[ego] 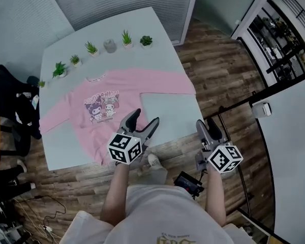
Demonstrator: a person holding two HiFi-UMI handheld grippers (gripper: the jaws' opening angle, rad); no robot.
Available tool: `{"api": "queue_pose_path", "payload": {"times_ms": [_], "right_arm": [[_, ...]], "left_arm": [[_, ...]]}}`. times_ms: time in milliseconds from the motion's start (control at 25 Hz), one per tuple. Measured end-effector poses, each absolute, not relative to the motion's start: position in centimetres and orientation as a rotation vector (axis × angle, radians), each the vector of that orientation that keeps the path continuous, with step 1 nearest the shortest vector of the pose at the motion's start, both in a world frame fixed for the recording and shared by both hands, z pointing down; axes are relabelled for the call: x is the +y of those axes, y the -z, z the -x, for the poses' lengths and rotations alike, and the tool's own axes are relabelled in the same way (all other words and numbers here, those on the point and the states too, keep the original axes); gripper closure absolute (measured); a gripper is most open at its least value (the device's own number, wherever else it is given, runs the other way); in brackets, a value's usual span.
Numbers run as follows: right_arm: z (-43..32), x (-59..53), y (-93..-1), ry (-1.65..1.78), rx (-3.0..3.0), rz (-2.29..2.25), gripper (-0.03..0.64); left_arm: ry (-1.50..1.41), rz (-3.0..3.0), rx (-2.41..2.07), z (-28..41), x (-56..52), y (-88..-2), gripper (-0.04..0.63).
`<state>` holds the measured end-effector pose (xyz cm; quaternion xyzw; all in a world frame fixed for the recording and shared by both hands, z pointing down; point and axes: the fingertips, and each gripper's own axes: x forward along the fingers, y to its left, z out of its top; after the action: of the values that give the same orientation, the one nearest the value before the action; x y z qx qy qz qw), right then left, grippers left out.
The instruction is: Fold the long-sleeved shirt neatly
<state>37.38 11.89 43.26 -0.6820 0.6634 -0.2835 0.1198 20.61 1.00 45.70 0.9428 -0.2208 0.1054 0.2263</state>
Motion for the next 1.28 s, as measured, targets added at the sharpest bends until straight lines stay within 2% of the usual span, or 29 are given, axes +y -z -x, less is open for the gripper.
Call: {"api": "queue_pose_path", "payload": {"times_ms": [240,480,1280], "right_arm": [[-38.5,7.6,-44.3,0.846,1.942,2.019,0.371],[-40.8,7.9,-45.3,0.874,1.847,2.012,0.37],[-49.6,3.5,-51.1,1.151,1.738,1.645,0.35]], "left_arm": [[-0.328,-2.587,-0.522,-23.2,-1.7,-47.5,0.261],[-0.345,-2.569,-0.484,-24.8,-2.3,-48.7,0.262],[-0.485,-2.495,-0.599,-30.9,-4.8,-52.6,0.27]]}}
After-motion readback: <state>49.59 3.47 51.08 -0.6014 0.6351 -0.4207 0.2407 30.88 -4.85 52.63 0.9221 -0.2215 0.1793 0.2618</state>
